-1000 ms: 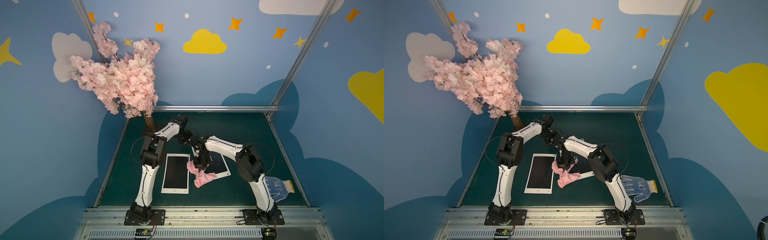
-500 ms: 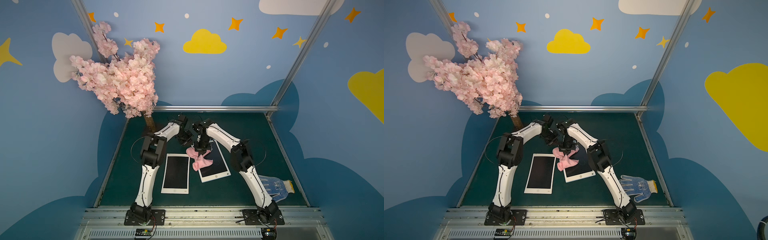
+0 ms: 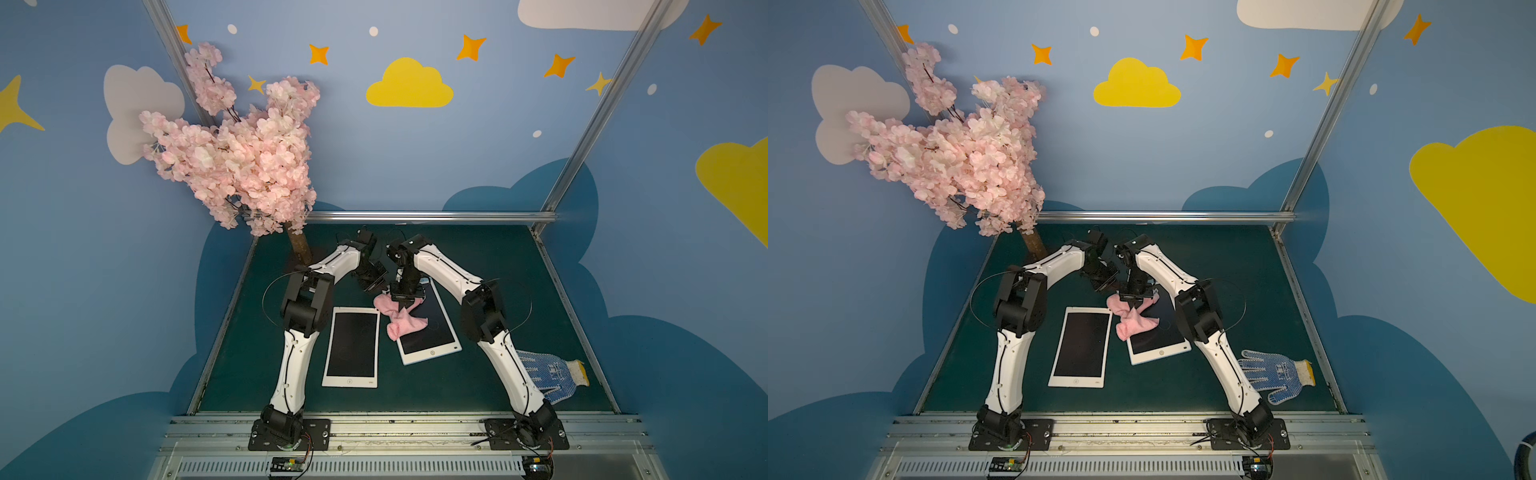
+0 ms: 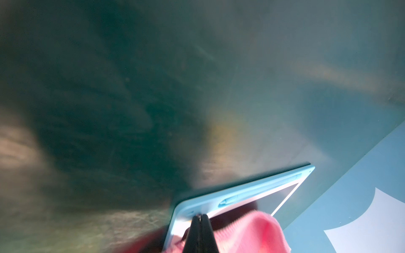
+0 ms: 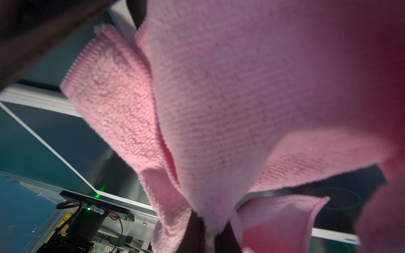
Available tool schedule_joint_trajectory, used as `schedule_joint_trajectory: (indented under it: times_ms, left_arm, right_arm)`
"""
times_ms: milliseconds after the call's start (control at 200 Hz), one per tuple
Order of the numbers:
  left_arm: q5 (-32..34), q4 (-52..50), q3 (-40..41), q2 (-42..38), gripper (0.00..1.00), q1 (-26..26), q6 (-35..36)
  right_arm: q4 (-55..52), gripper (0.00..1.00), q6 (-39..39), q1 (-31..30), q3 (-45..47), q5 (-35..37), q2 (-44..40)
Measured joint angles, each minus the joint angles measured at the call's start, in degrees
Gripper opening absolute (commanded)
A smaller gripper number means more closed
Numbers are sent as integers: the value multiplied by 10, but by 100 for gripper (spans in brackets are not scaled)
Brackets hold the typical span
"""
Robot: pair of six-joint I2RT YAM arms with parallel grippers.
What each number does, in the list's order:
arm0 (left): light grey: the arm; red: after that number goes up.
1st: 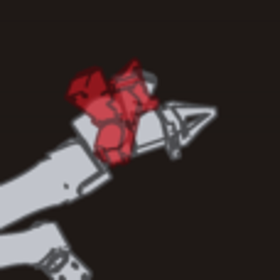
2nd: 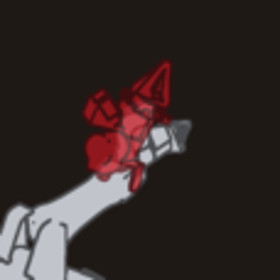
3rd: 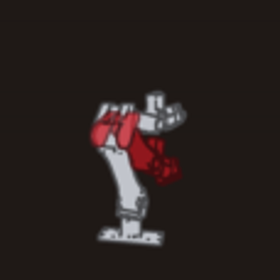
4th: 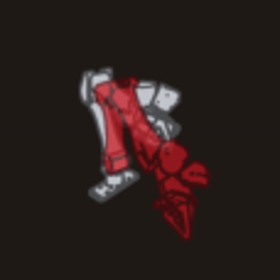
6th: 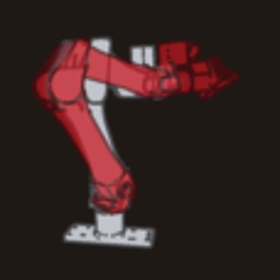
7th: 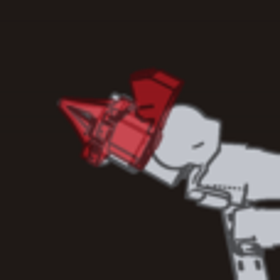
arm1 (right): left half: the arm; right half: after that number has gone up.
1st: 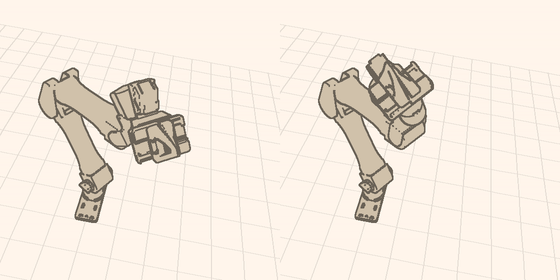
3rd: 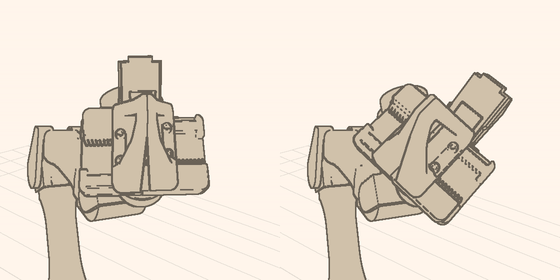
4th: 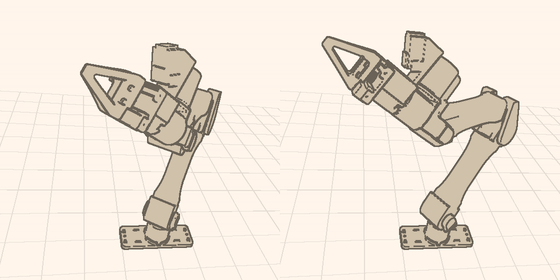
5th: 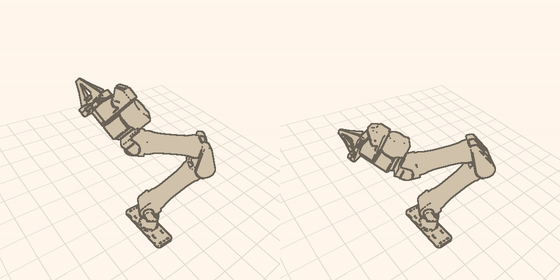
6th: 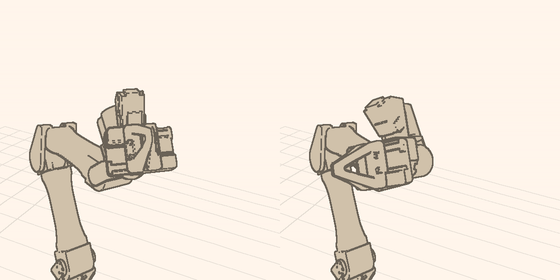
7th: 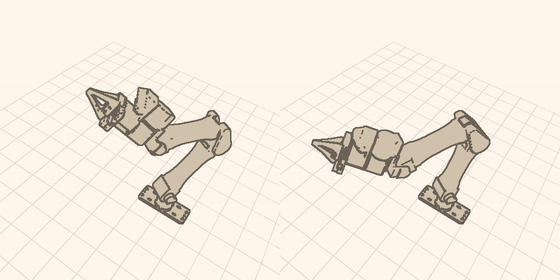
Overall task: Wipe the drawing tablet
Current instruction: Wipe the dirt from the drawing tablet.
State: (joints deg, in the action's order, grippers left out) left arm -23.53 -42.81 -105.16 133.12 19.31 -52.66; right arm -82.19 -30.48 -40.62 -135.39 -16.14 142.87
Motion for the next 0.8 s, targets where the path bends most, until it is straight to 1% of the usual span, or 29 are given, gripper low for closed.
schedule_joint_trajectory:
  times_ms: [70, 210, 390, 491, 571, 721, 801]
  left_arm:
    - [-1, 4, 6, -3, 5, 0, 0]
    - [-2, 12, 20, -10, 11, 0, 0]
    - [0, 23, 33, -19, 16, 1, 0]
    - [4, 23, 35, -22, 19, 3, 6]
    - [10, 22, 38, -26, 25, 6, 13]
    - [20, 15, 32, -27, 26, 12, 28]
    - [31, -17, 0, -15, 20, 16, 51]
  right_arm:
    - [7, 0, 20, 0, 7, 16, -23]
    - [29, 0, 55, 1, 3, 29, -65]
    - [45, 0, 68, 6, -4, 23, -63]
    - [62, 0, 67, 7, 30, 20, -66]
    - [76, 0, 62, 6, 66, 16, -69]
    - [83, 0, 57, 7, 88, 12, -69]
    - [89, 0, 56, 8, 88, 9, -69]
